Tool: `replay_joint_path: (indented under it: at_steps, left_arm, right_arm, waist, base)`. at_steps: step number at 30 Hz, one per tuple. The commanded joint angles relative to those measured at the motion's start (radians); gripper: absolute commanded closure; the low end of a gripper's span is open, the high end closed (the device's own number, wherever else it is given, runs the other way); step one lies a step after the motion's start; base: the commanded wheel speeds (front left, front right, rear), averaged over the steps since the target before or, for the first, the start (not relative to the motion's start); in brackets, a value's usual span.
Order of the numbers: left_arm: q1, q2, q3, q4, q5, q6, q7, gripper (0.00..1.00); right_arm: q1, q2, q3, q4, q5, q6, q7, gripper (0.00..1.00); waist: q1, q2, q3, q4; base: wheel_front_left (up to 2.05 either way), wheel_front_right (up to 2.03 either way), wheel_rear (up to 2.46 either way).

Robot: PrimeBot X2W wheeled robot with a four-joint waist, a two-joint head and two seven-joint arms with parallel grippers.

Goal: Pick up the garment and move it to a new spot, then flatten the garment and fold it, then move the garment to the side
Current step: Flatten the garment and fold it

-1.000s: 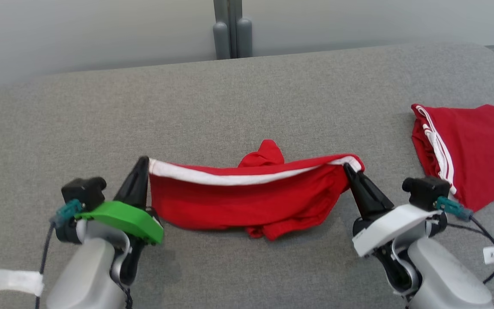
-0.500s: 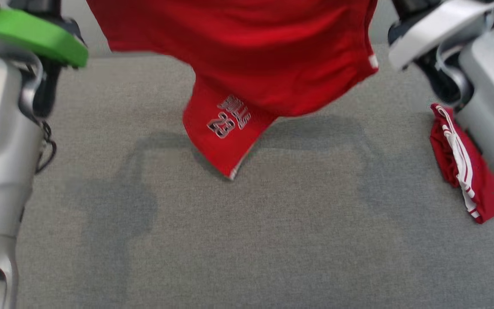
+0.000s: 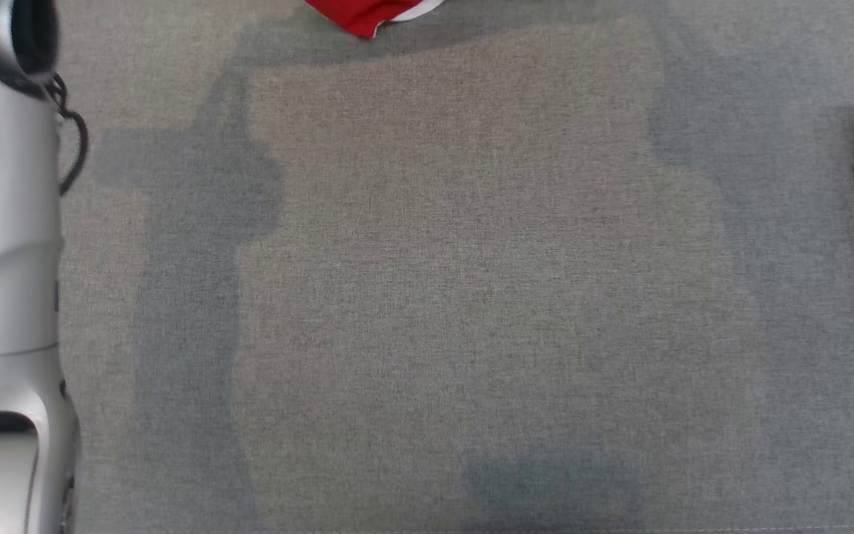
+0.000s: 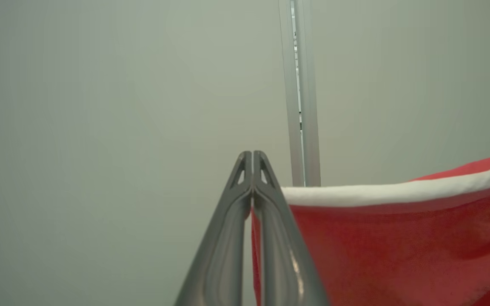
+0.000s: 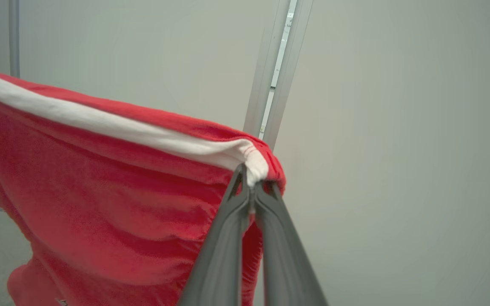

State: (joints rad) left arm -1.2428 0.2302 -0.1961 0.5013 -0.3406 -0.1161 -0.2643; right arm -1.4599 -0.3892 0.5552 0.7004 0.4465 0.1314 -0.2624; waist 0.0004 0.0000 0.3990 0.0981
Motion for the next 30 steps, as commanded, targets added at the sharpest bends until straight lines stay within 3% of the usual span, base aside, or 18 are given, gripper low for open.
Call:
replay_joint_path:
  at_steps: [1, 11, 19, 24, 30]
  left_arm:
    - [0.043, -0.015, 0.016, 0.001, 0.01, -0.006, 0.001, 1.0]
    - [0.398, -0.117, 0.021, -0.025, -0.041, -0.014, 0.001, 1.0]
    - [0.727, -0.139, 0.007, -0.017, -0.105, -0.014, 0.001, 1.0]
    - [0.885, -0.143, 0.02, 0.013, -0.124, -0.014, 0.001, 1.0]
    - [1.034, -0.153, 0.055, 0.048, -0.122, -0.014, 0.001, 1.0]
  right_arm:
    - [0.039, -0.005, 0.015, -0.002, 0.001, -0.002, -0.002, 1.0]
    - [0.409, -0.063, 0.129, -0.128, 0.185, -0.002, -0.003, 1.0]
    - [0.75, -0.133, 0.267, -0.216, 0.397, -0.002, -0.003, 1.0]
    - [0.903, -0.131, 0.313, -0.217, 0.491, -0.002, -0.003, 1.0]
    - [1.051, -0.105, 0.325, -0.202, 0.511, -0.002, -0.003, 1.0]
  waist:
    - [-0.0004, 0.0, 0.076, 0.047]
    - [-0.0004, 0.0, 0.028, 0.03]
    - [-0.0004, 0.0, -0.116, 0.009]
    - [-0.0004, 0.0, -0.211, 0.0]
    - [-0.0004, 0.0, -0.313, -0.007]
  base:
    - [0.0, 0.0, 0.0]
    - [0.0, 0.0, 0.0]
    - [0.0, 0.0, 0.0]
    - [0.0, 0.0, 0.0]
    - [0.0, 0.0, 0.0]
